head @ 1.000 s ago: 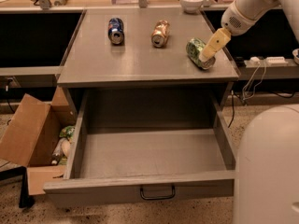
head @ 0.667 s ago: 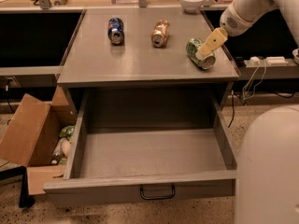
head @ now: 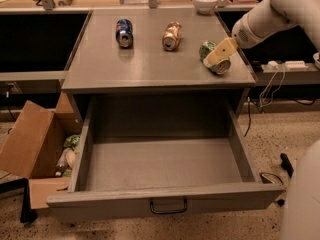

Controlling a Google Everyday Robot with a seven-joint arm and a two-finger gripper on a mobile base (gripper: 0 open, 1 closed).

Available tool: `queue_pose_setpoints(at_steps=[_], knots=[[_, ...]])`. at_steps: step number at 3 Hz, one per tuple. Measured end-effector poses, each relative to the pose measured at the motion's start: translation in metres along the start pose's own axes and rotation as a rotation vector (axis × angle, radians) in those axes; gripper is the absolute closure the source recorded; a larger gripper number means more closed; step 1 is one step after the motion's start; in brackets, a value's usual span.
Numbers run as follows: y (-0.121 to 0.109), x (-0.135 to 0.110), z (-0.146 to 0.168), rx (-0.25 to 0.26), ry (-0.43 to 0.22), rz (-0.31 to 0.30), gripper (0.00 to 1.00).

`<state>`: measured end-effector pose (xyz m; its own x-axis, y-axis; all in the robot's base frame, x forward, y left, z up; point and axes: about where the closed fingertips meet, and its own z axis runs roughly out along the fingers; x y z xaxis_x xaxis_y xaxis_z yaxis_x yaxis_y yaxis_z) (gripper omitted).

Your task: Place green can into top drawer

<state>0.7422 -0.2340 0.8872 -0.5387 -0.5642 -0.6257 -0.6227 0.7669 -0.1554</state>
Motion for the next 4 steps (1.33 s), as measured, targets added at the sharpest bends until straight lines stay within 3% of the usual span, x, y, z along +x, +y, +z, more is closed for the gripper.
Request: queue_pose_setpoints(at_steps=[3, 4], knots=[[-0.005, 0.007, 0.025, 0.007, -0.019, 0.084, 0.0], [-0.004, 0.01, 0.033, -0.003, -0.002, 0.093, 0.18]])
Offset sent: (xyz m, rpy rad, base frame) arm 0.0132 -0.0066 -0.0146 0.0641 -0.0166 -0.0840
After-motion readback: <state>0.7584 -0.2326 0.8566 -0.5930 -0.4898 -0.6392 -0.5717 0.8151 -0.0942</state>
